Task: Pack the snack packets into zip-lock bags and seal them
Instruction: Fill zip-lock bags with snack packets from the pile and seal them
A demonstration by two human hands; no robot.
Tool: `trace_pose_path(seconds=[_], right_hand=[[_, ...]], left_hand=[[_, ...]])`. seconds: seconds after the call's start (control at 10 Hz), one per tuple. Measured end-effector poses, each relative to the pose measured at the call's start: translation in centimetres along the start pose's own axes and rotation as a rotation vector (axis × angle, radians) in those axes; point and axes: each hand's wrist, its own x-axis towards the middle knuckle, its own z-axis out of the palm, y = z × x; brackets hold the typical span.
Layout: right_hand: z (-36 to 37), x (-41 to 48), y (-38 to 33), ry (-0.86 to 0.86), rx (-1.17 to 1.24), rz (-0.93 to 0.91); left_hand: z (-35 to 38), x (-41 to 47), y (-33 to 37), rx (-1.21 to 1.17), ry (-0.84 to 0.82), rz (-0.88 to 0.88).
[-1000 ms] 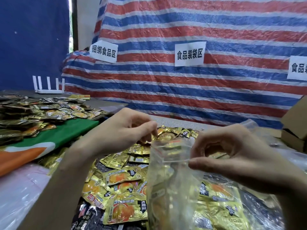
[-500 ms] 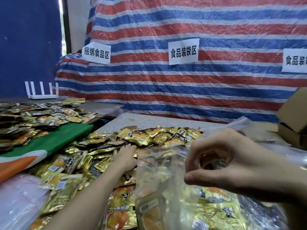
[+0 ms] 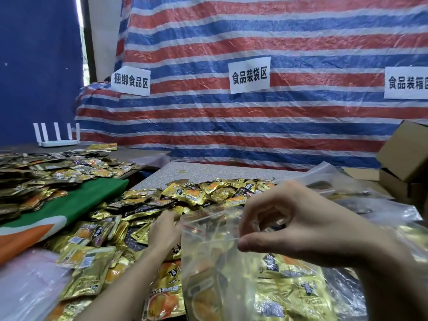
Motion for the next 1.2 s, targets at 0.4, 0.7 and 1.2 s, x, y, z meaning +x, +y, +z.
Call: trace_pose_path(seconds=[0.4, 0.7, 1.2], right_hand=[[0.5, 0.1, -0.3, -0.02, -0.045, 0.009], [1.4, 0.5, -0.9, -0.023, -0.036, -0.084], [1.5, 0.9, -1.2, 0.118, -0.05, -0.109]], left_hand=[[-13.4, -5.3, 6.2, -0.81, 0.383, 0.065], [-16.3, -10.1, 10.9, -0.717, 0.309, 0.295], [-12.4, -11.0, 12.1, -0.237, -0.229, 0.393]])
